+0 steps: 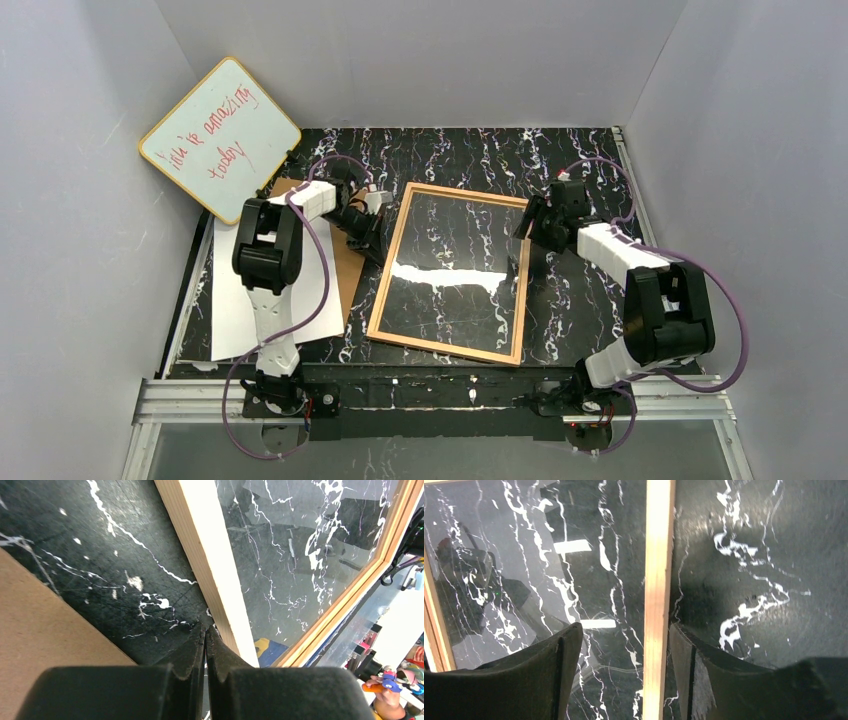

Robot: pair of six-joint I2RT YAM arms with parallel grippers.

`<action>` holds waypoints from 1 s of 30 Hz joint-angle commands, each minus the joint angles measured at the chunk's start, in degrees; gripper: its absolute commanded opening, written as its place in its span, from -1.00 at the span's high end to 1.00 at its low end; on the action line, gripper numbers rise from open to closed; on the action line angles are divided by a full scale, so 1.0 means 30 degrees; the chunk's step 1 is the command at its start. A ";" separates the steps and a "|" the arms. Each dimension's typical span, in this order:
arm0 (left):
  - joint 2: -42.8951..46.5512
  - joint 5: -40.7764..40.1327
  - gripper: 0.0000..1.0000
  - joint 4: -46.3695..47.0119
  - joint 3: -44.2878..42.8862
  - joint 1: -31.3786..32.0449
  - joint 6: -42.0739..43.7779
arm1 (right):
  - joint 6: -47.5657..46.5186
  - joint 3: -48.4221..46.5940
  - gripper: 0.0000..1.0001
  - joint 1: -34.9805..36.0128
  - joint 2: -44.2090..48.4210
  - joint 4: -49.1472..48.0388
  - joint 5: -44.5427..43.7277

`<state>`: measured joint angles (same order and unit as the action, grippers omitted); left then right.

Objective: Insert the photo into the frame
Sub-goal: Adjust the photo frame at the center of the board.

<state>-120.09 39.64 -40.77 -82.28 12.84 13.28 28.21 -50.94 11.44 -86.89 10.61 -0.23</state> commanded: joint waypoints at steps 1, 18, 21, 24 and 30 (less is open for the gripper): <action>0.1225 0.0138 1.00 -0.0654 0.0814 0.0157 0.0702 | 0.0851 0.0469 -0.49 -0.0635 0.0365 -0.0216 0.0550; 0.1459 -0.0422 1.00 0.0582 0.2023 0.1373 0.0057 | 0.3132 -0.1164 -0.49 -0.3072 -0.4348 -0.4327 0.5629; 0.1178 -0.0457 1.00 0.0755 0.1574 0.1765 -0.0237 | 0.3191 -0.2094 -0.48 -0.3154 -0.4733 -0.3836 0.5453; 0.1234 -0.0581 1.00 0.0540 0.0765 0.1845 -0.0418 | 0.2871 -0.2885 -0.48 -0.3159 -0.4423 -0.2594 0.4157; 0.2446 -0.0650 1.00 -0.3254 -0.2925 -0.0029 0.1420 | 0.1511 -0.5142 -0.57 -0.2423 -0.2551 -0.0058 0.3224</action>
<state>-117.05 37.43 -42.59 -83.15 17.41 13.67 35.73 -60.18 2.15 -100.09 5.65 11.51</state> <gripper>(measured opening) 0.007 0.786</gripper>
